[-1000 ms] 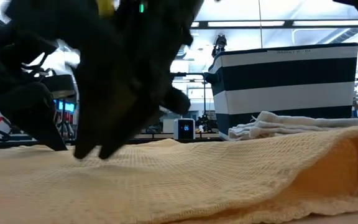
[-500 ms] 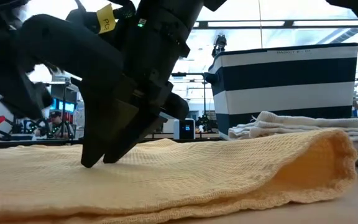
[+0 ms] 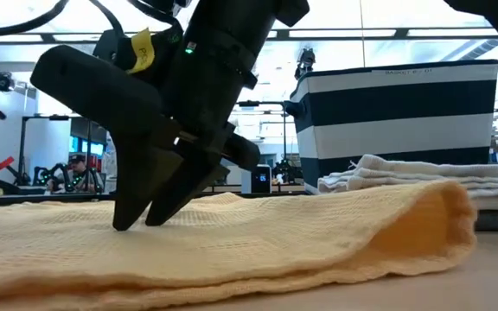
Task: Fold kitchen towel into neat rectangle
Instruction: Fold the orange towel
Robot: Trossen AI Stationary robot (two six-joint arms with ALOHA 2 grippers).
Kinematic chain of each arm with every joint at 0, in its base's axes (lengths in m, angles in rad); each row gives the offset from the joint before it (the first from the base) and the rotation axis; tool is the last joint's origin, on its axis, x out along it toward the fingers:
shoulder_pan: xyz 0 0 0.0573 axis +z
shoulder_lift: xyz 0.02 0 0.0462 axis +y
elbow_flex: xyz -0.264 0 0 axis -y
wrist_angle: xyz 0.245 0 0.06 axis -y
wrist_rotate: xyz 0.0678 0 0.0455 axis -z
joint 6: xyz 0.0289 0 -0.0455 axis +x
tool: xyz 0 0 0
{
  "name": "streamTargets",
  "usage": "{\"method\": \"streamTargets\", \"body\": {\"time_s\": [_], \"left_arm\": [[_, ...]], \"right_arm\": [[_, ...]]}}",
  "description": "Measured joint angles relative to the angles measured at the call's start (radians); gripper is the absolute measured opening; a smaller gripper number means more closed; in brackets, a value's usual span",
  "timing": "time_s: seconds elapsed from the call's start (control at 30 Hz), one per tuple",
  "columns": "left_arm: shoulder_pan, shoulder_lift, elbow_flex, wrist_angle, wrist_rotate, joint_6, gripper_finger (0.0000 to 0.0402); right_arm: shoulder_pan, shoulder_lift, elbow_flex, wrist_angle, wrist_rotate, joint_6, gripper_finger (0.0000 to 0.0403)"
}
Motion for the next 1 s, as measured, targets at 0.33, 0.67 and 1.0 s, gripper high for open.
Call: {"method": "streamTargets", "body": {"time_s": [0.33, 0.67, 1.0], "left_arm": [[-0.098, 0.047, 0.148, -0.128, 0.037, 0.056, 0.0114], [-0.112, 0.047, 0.21, -0.232, -0.055, 0.053, 0.0114], [-0.067, 0.153, 0.202, -0.039, -0.09, 0.191, 0.0114]], "right_arm": [[-0.002, 0.002, -0.009, 0.0, -0.001, 0.016, 0.0135], [0.014, -0.013, 0.048, -0.023, -0.055, -0.042, 0.0142], [-0.012, 0.051, 0.06, 0.117, 0.0, -0.09, 0.0133]]}}
